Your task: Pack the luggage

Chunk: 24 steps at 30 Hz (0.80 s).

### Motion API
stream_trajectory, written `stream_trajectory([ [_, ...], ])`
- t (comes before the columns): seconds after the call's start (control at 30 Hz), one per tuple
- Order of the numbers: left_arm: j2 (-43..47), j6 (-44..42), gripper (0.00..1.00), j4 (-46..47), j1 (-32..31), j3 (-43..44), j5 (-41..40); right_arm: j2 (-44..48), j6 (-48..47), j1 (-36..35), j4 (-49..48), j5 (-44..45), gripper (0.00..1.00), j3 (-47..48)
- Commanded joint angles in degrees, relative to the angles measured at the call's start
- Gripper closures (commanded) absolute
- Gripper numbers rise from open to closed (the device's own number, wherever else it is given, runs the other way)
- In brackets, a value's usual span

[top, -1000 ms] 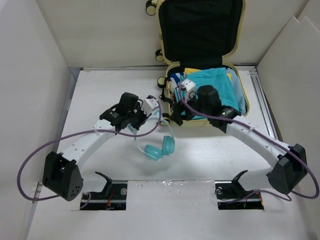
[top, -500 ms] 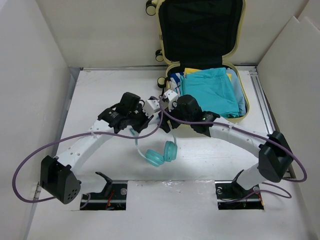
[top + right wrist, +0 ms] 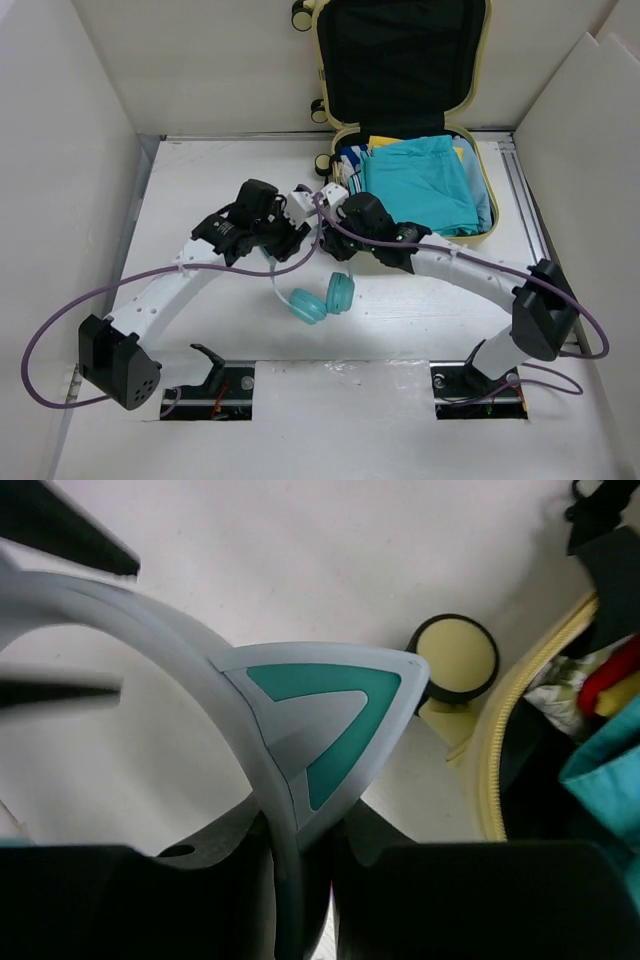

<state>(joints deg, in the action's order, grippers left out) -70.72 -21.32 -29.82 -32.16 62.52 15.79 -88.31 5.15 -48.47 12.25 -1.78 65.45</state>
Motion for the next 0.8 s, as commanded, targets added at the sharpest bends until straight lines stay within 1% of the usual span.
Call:
stream_trajectory([
  [0.0, 1.2, 3.1, 0.54, 1.0, -0.2, 4.6, 0.1, 1.2, 0.8, 1.3, 0.6, 4.3, 1.0, 7.8],
  [0.03, 0.7, 3.1, 0.39, 1.0, -0.2, 5.6, 0.1, 1.2, 0.3, 3.6, 1.6, 4.3, 1.0, 8.9],
  [0.07, -0.2, 5.0, 0.26, 1.0, -0.2, 7.5, -1.0, 1.7, -0.9, 5.0, 3.0, 4.3, 1.0, 10.5],
  [0.1, -0.2, 5.9, 0.0, 1.8, -0.2, 8.5, -1.7, 1.7, -1.6, 6.5, 3.0, 4.3, 1.0, 11.0],
  [0.13, -1.8, 6.5, 0.0, 1.8, -0.2, 9.6, -2.3, 2.5, -2.4, 8.1, 3.6, 2.9, 1.0, 11.0],
  [0.17, -2.5, 7.4, 0.0, 1.8, 1.1, 12.3, -2.3, 2.5, -3.1, 11.4, 4.2, 2.1, 1.0, 11.6],
  [0.23, -3.7, 10.5, 0.0, 1.8, 3.3, 16.0, -2.3, 3.2, -4.4, 15.1, 5.3, -0.6, 1.0, 12.3],
  [0.27, -4.2, 11.4, 0.0, 1.8, 6.5, 18.0, -1.3, 3.8, -4.4, 18.5, 5.3, -1.1, 1.0, 12.3],
  [0.3, -4.9, 12.1, 0.0, 1.8, 8.2, 21.8, -0.5, 4.7, -5.2, 20.2, 5.3, -1.6, 1.0, 12.3],
  [0.33, -5.7, 12.6, 0.0, 1.1, 11.1, 25.3, 1.6, 5.3, -5.8, 23.7, 5.3, -2.3, 1.0, 12.9],
  [0.37, -5.7, 12.6, 0.0, 0.5, 11.2, 25.4, 2.7, 5.3, -5.9, 25.6, 5.3, -2.3, 1.0, 12.9],
  [0.4, -6.4, 11.8, 0.0, 0.5, 12.7, 26.4, 3.4, 5.3, -5.9, 27.5, 5.3, -2.8, 1.0, 13.5],
  [0.5, -6.4, 11.0, 0.0, 1.0, 12.7, 25.1, 1.4, 2.8, -7.2, 33.7, 4.5, -4.8, 1.0, 15.0],
  [0.53, -6.4, 11.0, 0.0, 1.0, 12.7, 22.8, 1.3, 0.5, -8.9, 34.7, 3.9, -4.8, 1.0, 15.9],
  [0.6, -6.4, 11.0, 0.0, 1.5, 12.7, 20.2, 1.3, -2.5, -9.8, 36.6, 3.3, -4.8, 1.0, 17.1],
  [0.63, -6.4, 11.0, 0.0, 1.5, 12.7, 18.2, 1.3, -5.5, -10.5, 37.1, 3.3, -4.8, 1.0, 18.3],
  [0.7, -6.4, 11.0, 0.0, 1.5, 12.7, 16.9, 0.6, -8.4, -11.0, 37.7, 3.3, -8.0, 1.0, 19.0],
  [0.77, -6.4, 11.0, 0.0, 1.5, 12.7, 16.3, 0.0, -12.5, -11.0, 38.2, 2.5, -8.0, 1.0, 20.6],
])
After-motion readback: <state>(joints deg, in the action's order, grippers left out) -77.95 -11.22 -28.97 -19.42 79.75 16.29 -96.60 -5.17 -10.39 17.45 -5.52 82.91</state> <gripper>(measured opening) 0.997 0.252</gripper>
